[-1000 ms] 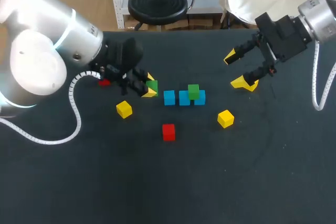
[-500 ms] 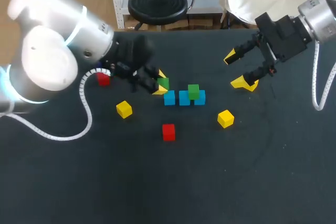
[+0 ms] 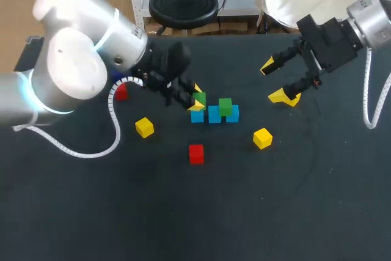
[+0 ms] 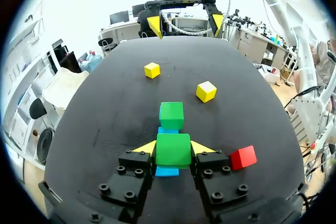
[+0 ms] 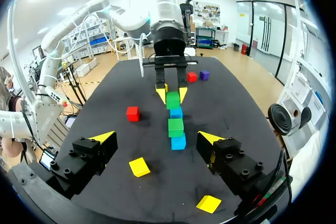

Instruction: Place the blue cubes, place green cubes on the blue cubes, place the yellow cubes on the green cubes, then place the red cubes on the yellow cubes, and place purple cube on the red cubes.

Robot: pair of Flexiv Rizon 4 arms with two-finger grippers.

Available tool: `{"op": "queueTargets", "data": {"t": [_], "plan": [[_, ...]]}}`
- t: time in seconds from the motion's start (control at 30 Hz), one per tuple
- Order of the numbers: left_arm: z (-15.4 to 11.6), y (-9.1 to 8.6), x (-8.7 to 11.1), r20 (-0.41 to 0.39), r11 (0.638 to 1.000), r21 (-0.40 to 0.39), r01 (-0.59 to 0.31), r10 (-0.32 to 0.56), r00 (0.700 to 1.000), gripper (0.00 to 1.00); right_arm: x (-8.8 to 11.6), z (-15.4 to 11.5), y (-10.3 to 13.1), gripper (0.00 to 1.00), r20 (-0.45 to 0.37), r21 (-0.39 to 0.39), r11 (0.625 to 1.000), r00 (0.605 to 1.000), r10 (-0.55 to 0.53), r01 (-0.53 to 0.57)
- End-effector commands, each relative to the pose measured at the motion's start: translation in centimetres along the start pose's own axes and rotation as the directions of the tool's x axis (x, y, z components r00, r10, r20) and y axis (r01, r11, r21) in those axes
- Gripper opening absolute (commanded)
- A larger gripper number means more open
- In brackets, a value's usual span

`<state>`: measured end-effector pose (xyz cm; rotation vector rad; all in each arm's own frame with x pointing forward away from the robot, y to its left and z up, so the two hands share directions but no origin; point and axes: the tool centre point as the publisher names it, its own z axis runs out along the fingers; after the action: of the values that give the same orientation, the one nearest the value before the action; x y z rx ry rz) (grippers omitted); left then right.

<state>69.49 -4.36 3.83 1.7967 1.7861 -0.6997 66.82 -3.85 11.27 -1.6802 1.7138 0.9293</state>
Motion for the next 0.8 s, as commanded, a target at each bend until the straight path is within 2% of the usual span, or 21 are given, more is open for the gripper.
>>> {"op": "queueTargets", "data": {"t": [0.03, 0.2, 0.43, 0.8], "plan": [[0.5, 0.7, -0.1, -0.01, 1.0, 0.004, 0.006, -0.006, 1.0, 0.0, 0.0, 0.0, 0.1, 1.0, 0.0, 0.002, 1.0, 1.0, 0.0, 0.0], [0.7, 0.6, -0.1, -0.023, 1.0, -0.024, -0.006, 0.006, 1.0, 0.0, 0.0, 0.0, 0.1, 1.0, 0.0, 0.002, 1.0, 1.0, 0.0, 0.0], [0.9, 0.3, 0.6, -0.018, 0.996, -0.082, 0.021, -0.023, 1.0, 0.0, 0.0, 0.0, 0.1, 1.0, 0.0, 0.002, 1.0, 1.0, 0.0, 0.0], [1.2, 0.7, 0.9, -0.021, 0.995, -0.1, 0.028, -0.031, 0.999, 0.0, 0.0, 0.0, 0.1, 1.0, 0.0, 0.002, 1.0, 1.0, 0.0, 0.0]]}}
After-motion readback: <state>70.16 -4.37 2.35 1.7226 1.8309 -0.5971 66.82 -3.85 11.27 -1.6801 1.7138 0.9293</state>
